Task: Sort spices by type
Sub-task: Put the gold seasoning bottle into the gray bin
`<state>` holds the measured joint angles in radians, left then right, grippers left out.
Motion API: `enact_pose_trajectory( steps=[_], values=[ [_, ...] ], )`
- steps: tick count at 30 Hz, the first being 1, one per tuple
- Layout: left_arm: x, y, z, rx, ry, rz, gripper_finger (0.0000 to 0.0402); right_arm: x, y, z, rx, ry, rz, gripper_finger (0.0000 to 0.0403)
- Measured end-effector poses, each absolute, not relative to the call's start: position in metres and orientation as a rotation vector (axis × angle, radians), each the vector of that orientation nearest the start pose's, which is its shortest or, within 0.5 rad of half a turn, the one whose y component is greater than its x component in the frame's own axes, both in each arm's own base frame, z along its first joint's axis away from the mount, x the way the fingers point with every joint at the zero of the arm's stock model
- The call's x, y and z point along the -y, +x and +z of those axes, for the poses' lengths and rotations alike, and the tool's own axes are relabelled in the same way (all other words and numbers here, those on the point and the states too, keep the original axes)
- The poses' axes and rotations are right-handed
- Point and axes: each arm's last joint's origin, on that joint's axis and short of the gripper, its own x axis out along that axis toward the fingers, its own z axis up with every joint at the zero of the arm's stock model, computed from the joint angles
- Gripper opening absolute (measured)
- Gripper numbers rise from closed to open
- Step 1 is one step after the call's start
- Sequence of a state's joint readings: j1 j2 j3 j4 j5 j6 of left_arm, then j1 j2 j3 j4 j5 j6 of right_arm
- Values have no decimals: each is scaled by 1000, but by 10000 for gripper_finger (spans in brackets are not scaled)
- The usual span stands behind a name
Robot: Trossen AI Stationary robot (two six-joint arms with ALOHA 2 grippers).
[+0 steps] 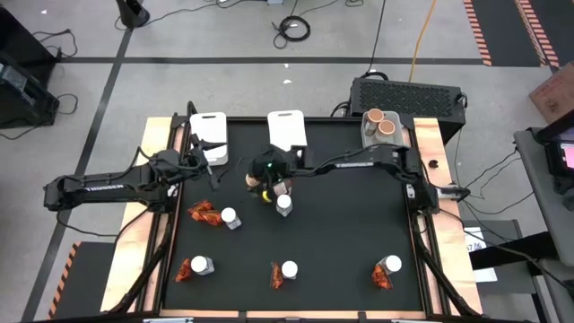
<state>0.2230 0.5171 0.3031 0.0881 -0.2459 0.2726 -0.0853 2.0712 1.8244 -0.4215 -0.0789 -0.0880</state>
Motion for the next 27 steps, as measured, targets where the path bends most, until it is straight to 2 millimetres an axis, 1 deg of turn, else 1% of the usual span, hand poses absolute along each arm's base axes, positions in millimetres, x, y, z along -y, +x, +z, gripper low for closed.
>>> enact_pose_trajectory(
  steps=[2, 5, 8, 12, 15, 18, 21, 24, 27],
  values=[
    [-37, 133, 229, -189, 269, 448, 338, 39, 461, 297, -642, -37, 19, 260],
    [-37, 133, 229, -191, 270, 447, 338, 43, 436, 331, -629, -37, 2, 262],
    [-37, 133, 228, -193, 272, 445, 338, 45, 410, 360, -627, -47, -64, 262],
    [-37, 133, 228, -193, 272, 445, 338, 50, 370, 394, -640, -59, -184, 261],
    [-37, 133, 228, -193, 272, 444, 338, 55, 335, 414, -678, -34, -319, 262],
    [-37, 133, 229, -190, 272, 442, 338, 64, 305, 425, -720, 5, -489, 262],
    [-37, 133, 229, -189, 271, 442, 338, 75, 281, 426, -794, 62, -639, 262],
    [-37, 133, 229, -188, 271, 442, 338, 87, 266, 419, -876, 101, -760, 262],
    [-37, 133, 229, -188, 269, 442, 338, 99, 257, 403, -920, 125, -807, 262]
  ],
)
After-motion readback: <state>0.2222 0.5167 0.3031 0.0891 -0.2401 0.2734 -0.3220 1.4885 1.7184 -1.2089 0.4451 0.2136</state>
